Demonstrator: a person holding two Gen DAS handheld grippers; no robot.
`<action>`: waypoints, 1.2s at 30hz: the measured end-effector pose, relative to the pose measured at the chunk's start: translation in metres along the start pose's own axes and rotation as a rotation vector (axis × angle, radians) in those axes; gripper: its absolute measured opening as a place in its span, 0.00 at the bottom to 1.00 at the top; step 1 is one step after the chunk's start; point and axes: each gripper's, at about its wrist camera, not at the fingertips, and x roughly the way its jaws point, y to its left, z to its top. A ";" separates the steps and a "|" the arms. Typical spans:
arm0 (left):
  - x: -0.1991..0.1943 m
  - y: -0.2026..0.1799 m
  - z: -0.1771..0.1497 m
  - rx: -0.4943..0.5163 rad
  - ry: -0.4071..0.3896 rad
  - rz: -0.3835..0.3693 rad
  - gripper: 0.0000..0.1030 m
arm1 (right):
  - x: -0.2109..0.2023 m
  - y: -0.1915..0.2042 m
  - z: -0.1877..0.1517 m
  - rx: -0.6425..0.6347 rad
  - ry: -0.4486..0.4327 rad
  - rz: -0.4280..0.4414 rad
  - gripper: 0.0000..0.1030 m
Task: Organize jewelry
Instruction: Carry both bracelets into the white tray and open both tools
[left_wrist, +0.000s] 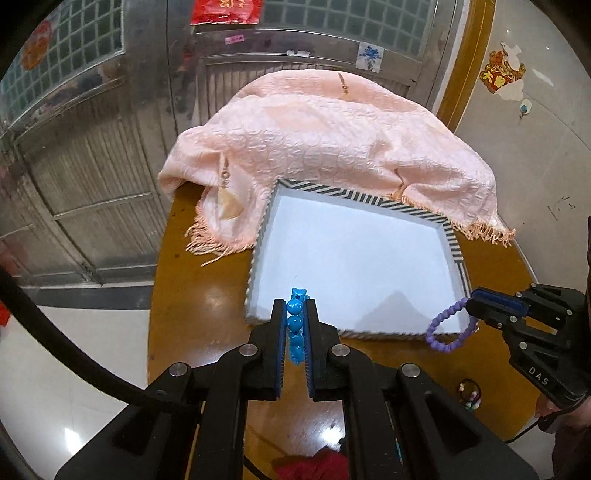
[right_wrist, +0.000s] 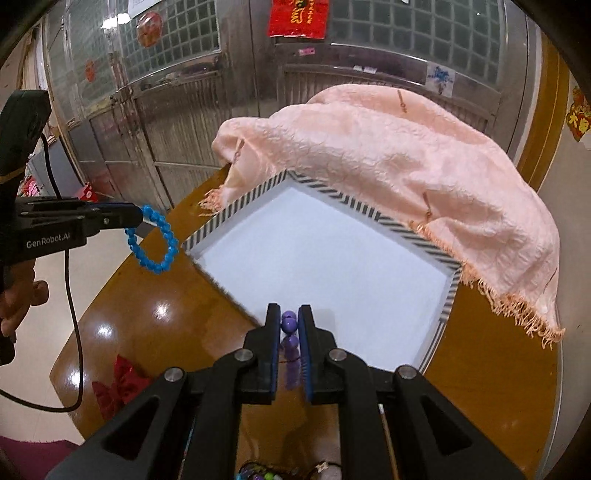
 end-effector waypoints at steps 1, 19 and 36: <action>0.005 0.000 0.005 0.000 0.009 -0.012 0.00 | 0.002 -0.002 0.002 0.003 0.001 0.000 0.10; 0.109 0.013 0.029 -0.088 0.171 -0.006 0.00 | 0.076 0.000 0.037 0.021 0.105 0.156 0.09; 0.127 0.041 -0.016 -0.152 0.294 0.043 0.00 | 0.182 -0.020 0.041 0.052 0.273 0.182 0.10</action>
